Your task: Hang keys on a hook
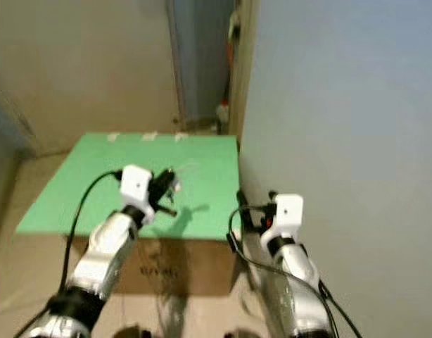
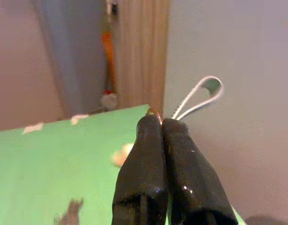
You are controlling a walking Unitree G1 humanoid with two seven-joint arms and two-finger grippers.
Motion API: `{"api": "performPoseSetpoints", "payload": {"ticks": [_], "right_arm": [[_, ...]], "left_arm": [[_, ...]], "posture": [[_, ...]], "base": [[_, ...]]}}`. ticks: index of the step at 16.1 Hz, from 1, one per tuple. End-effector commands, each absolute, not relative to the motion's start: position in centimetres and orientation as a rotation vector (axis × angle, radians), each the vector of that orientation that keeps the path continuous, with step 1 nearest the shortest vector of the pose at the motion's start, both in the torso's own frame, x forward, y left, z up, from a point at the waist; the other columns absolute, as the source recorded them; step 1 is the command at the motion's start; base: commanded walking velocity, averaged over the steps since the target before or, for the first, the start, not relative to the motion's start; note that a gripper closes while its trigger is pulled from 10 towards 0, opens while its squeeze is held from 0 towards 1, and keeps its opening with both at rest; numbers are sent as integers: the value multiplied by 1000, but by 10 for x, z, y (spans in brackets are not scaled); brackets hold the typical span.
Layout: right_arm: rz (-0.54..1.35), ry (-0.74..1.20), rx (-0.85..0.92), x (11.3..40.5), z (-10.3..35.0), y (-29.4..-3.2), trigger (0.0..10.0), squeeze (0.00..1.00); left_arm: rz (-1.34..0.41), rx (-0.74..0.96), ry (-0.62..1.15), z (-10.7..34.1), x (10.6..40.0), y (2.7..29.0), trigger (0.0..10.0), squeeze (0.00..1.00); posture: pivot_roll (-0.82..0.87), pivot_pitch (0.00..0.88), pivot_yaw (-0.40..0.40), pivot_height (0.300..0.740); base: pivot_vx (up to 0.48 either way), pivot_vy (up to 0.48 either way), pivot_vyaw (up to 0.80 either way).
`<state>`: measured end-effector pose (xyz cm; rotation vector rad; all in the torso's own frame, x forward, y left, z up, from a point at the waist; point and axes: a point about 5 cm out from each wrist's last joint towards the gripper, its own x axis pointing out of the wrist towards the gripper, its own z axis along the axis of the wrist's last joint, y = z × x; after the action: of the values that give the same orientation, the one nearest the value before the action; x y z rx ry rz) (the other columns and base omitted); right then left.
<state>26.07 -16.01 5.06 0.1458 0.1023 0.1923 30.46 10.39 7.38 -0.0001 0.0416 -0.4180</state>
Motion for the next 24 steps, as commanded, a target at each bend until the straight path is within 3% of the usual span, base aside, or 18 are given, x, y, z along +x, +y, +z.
{"api": "performPoseSetpoints", "payload": {"ticks": [1, 8, 24], "right_arm": [[192, 97, 137, 260, 53, -162, 10000, 0], [189, 116, 121, 257, 49, -166, 10000, 0], [200, 137, 132, 258, 43, -163, 10000, 0]], "left_arm": [[-442, 4, 20, 78, 306, 97, 0, 0], [-456, 7, 3, 79, 307, 93, 0, 0], [-439, 48, -12, 79, 309, 91, 0, 0]], "posture": [[-102, 0, 14, 740], [-108, 0, 10, 740], [-100, 0, 14, 740]], "base": [[-311, -319, 0], [-307, -316, 0], [0, 0, 0]]}}
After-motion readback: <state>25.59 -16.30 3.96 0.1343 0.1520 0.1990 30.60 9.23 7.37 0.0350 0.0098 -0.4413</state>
